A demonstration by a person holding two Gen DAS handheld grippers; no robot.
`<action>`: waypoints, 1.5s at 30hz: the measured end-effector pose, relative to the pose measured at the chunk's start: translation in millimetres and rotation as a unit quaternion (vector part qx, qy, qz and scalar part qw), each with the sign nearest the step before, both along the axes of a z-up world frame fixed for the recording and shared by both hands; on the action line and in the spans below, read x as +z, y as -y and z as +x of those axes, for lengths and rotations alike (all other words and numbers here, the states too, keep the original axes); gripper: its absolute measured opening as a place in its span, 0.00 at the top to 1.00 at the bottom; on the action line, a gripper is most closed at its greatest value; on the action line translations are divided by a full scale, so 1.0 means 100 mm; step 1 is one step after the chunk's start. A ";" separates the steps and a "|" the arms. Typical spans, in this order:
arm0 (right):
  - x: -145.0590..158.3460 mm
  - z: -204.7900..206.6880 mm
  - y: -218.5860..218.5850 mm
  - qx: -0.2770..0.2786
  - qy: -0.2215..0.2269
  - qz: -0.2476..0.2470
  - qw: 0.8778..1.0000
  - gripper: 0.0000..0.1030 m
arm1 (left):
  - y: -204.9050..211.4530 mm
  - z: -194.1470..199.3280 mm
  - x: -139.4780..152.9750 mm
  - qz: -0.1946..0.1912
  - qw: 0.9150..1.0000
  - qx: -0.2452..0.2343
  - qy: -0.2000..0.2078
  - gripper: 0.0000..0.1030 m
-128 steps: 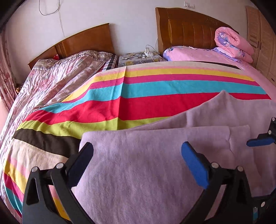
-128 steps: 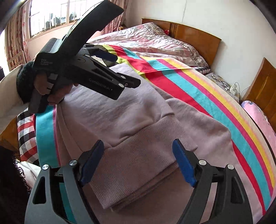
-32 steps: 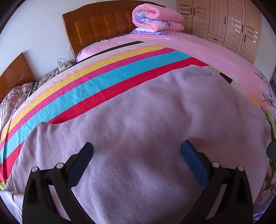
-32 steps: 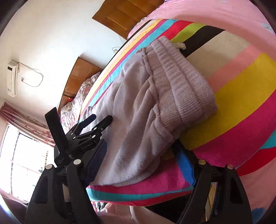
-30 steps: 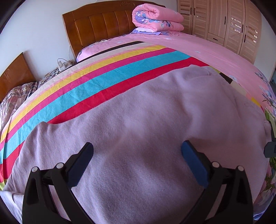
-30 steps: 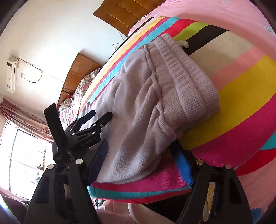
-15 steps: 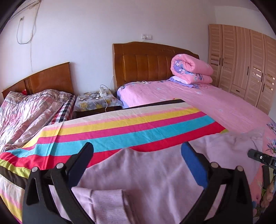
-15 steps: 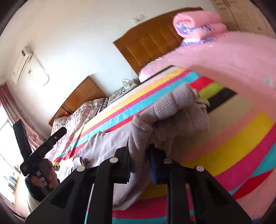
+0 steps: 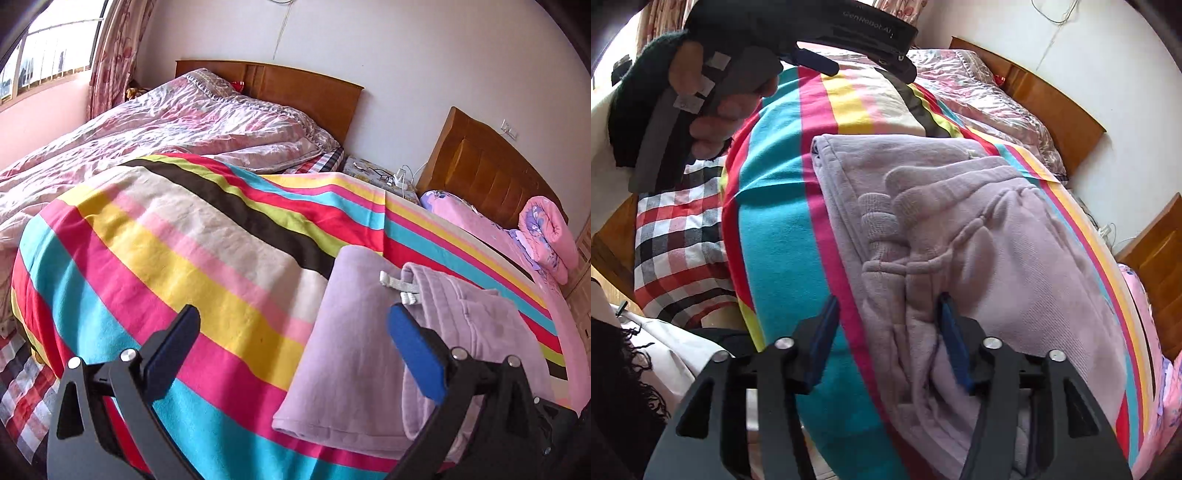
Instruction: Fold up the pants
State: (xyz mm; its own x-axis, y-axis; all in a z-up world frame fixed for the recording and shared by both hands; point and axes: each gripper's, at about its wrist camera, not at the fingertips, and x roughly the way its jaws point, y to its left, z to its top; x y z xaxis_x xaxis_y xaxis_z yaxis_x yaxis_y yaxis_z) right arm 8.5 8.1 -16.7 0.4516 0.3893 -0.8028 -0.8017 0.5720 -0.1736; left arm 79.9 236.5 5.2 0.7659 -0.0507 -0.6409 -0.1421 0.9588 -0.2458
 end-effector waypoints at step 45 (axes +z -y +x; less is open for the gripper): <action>-0.16 -0.16 -0.16 0.038 0.156 -0.115 0.980 0.77 | 0.16 -0.25 -0.27 -0.100 0.992 -0.077 -0.006 0.02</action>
